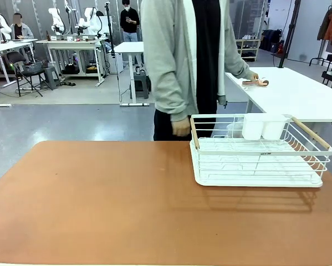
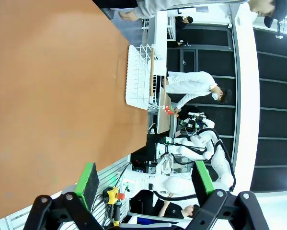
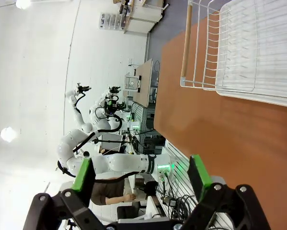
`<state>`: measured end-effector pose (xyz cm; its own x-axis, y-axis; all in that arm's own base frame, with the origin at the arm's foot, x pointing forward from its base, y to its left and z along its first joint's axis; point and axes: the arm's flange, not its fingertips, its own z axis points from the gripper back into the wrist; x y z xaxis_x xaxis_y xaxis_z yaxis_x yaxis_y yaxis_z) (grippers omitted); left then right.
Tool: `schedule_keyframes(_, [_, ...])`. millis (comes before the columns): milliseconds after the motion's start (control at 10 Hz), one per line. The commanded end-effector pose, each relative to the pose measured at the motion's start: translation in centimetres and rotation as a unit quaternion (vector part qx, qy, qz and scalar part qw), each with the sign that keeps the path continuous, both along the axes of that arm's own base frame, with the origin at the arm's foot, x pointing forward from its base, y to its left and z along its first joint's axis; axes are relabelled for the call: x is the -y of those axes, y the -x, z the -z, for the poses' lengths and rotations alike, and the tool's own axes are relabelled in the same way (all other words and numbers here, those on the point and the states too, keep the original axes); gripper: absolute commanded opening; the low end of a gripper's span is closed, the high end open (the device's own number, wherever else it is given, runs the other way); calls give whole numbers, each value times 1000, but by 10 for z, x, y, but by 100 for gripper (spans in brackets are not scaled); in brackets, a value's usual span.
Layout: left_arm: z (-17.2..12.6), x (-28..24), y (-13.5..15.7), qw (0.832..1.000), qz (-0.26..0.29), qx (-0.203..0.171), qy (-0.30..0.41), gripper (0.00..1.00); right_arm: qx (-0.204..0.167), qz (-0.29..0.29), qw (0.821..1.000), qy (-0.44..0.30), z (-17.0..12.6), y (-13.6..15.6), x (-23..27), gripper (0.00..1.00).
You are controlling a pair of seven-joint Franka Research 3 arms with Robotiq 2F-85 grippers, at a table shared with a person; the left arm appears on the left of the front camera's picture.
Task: Clean the table.
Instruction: Pick up the Lint Roller when the human hands it over.
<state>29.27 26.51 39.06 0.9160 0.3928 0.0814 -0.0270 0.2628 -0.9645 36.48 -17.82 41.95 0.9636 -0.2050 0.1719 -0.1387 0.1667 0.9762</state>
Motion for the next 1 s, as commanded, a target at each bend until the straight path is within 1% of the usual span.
schedule_keyframes(0, [0, -1, 6, 1000, 9, 10, 0, 100, 1, -2, 1000, -5, -4, 1, -1, 100])
schedule_keyframes(900, [0, -1, 6, 1000, 9, 10, 0, 100, 1, -2, 1000, -5, -4, 1, -1, 100])
